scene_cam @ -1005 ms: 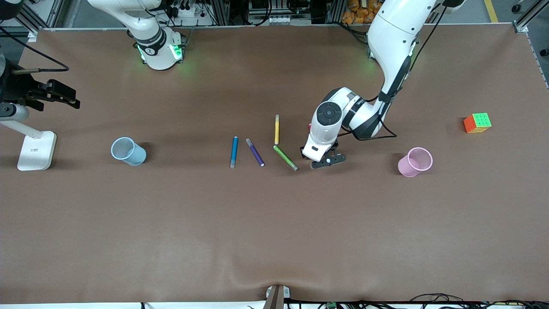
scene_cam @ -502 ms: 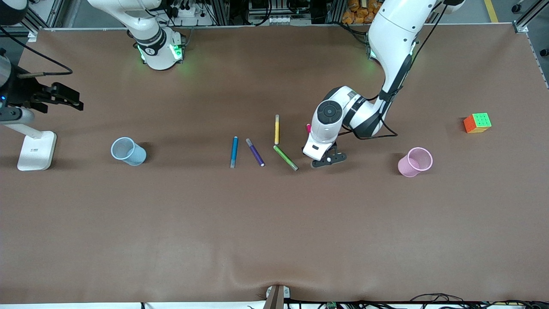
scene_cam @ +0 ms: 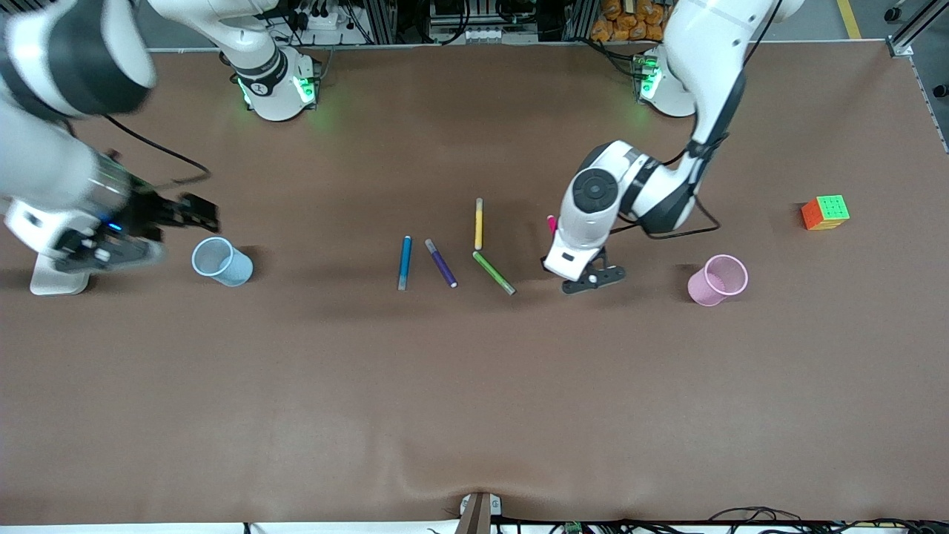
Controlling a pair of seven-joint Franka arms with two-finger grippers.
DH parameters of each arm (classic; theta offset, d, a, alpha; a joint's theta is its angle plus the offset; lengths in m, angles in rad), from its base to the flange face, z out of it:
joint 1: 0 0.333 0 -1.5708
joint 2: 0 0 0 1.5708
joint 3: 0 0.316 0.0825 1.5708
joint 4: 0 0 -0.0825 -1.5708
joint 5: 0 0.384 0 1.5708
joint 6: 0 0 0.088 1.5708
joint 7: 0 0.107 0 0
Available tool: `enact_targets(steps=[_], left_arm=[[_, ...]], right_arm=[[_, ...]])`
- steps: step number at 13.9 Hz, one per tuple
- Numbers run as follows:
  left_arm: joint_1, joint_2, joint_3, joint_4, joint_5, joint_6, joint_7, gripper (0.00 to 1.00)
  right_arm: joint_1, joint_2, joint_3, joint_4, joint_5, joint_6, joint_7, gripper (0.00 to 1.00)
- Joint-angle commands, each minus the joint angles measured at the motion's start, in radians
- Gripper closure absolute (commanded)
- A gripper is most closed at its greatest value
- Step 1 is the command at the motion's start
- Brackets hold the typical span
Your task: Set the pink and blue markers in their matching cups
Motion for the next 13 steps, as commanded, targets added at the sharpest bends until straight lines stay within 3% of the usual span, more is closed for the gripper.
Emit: enact_targets(steps=[1, 5, 9, 12, 13], left_arm=[[0.066, -0.096, 0.0, -0.03, 0.022, -0.027, 0.083, 1.0], [0.183, -0.175, -0.003, -0.04, 0.103, -0.023, 0.199, 1.0], [0.258, -0.266, -0.008, -0.09, 0.347, 0.0, 0.203, 1.0], [0.319, -0.326, -0.006, -0.197, 0.451, 0.138, 0.205, 1.0], [0.359, -0.338, -0.006, -0.237, 0.537, 0.213, 0.206, 1.0]], right_arm=[[0.088, 0.107, -0.008, 0.013, 0.008, 0.103, 0.089, 0.0], [0.168, 0.2, -0.007, -0.015, 0.008, 0.233, 0.172, 0.0], [0.252, 0.259, -0.008, -0.063, 0.008, 0.391, 0.293, 0.0], [0.274, 0.323, -0.007, -0.065, 0.008, 0.485, 0.301, 0.0], [0.292, 0.344, -0.007, -0.074, 0.008, 0.513, 0.309, 0.0]])
